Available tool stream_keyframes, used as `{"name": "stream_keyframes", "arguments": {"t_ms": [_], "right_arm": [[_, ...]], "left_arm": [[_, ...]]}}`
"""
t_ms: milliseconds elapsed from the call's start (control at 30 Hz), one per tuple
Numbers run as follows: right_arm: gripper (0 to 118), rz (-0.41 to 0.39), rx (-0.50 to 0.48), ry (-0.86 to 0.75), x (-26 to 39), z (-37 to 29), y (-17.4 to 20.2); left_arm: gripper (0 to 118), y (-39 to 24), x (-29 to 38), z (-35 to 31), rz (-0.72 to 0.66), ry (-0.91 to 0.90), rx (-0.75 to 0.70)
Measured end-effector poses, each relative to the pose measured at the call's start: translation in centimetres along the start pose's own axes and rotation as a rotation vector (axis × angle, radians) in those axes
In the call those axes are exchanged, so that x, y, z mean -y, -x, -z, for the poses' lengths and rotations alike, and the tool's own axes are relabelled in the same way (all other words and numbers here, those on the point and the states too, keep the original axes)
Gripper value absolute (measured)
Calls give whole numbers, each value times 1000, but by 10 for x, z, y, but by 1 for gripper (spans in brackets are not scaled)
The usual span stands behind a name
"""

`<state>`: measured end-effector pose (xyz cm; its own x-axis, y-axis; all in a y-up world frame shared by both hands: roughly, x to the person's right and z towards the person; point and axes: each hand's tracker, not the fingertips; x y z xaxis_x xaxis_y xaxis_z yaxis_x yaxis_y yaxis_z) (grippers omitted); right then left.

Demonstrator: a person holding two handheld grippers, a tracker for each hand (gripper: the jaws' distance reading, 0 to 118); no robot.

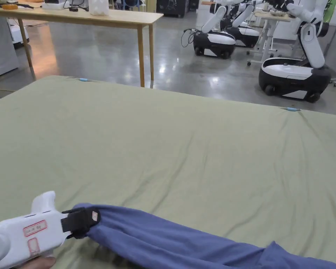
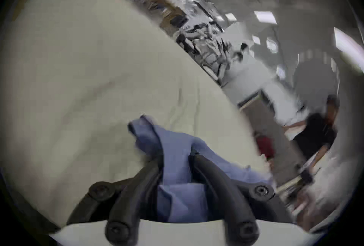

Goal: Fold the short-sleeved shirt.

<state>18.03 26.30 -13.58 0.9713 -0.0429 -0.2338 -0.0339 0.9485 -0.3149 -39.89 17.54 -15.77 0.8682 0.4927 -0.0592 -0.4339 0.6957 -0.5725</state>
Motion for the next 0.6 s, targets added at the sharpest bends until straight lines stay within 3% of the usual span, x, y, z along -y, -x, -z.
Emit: {"name": "stream_keyframes", "arguments": {"t_ms": [100, 200, 333, 467, 500, 567, 600], "right_arm": [[1, 0, -7, -3, 0, -5, 3], [1, 8, -18, -3, 2, -8, 0], [1, -2, -20, 8, 11, -9, -5], [1, 0, -16, 21, 17, -9, -15], [1, 5, -17, 26, 16, -12, -15], [1, 20, -24, 30, 16, -13, -19], [1, 27, -28, 31, 17, -14, -21]], "left_arm": [[7, -69, -8, -5, 418, -12, -79], [7, -156, 17, 4, 679, 19, -96], [7, -249, 76, 53, 851, 138, -143], [8, -272, 136, 123, 937, 229, -231], [15, -271, 144, 131, 919, 216, -225], [88, -276, 147, 131, 868, 234, -165], [112, -272, 144, 128, 791, 250, -113]]}}
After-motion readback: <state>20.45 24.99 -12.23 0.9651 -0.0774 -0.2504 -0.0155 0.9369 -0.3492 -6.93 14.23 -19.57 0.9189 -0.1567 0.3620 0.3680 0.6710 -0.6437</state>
